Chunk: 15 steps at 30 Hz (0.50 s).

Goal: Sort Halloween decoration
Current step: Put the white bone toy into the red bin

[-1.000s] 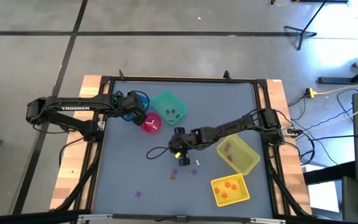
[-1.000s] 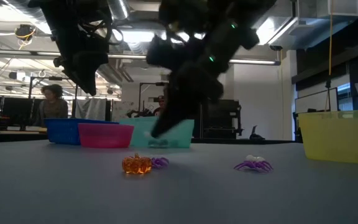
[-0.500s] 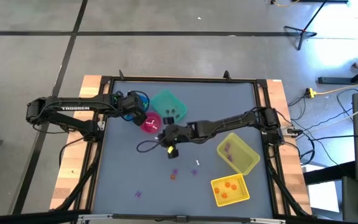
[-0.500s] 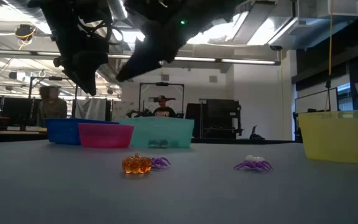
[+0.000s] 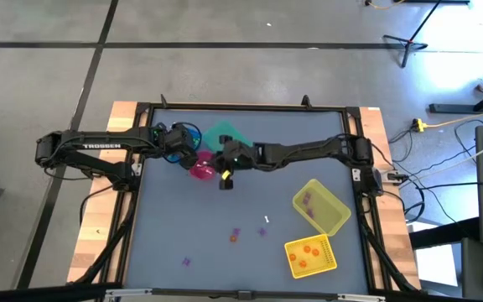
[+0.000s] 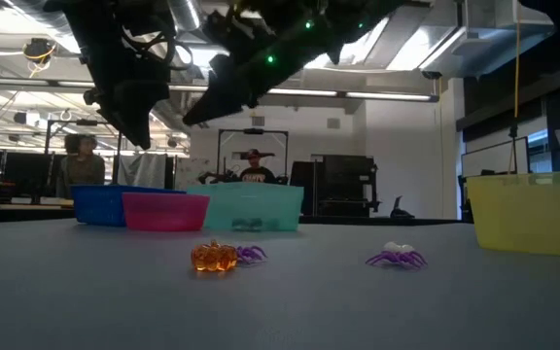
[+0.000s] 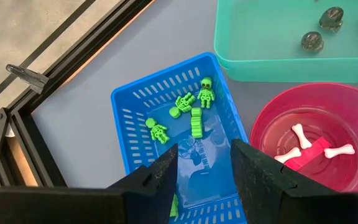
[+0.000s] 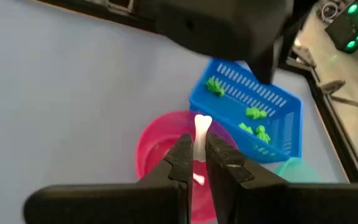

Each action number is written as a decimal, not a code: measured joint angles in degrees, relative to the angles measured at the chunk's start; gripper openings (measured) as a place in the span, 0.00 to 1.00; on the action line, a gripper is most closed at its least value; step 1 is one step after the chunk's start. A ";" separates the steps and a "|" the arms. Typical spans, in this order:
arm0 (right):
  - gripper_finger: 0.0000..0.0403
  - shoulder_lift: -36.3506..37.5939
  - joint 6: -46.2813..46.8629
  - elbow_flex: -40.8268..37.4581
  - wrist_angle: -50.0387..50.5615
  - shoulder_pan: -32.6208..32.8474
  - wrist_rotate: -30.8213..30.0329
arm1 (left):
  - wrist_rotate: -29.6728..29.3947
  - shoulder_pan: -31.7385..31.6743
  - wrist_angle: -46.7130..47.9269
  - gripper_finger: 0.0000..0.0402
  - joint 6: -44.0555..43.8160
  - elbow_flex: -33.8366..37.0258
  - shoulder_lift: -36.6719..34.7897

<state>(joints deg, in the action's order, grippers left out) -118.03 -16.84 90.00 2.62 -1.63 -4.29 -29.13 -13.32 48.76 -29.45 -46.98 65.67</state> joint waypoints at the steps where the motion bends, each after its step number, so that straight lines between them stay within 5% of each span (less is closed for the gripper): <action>1: 0.08 -0.44 0.03 0.00 -0.09 -0.41 0.49 | 0.00 0.00 0.02 0.33 0.00 0.00 0.00; 15: 0.08 -7.88 0.01 0.00 -4.11 -1.02 2.15 | -0.21 -0.01 -0.52 0.33 0.00 0.00 0.02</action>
<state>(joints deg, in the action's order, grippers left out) -125.91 -16.83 90.00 -1.48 -2.66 -2.14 -29.34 -13.33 48.24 -29.45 -46.98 65.69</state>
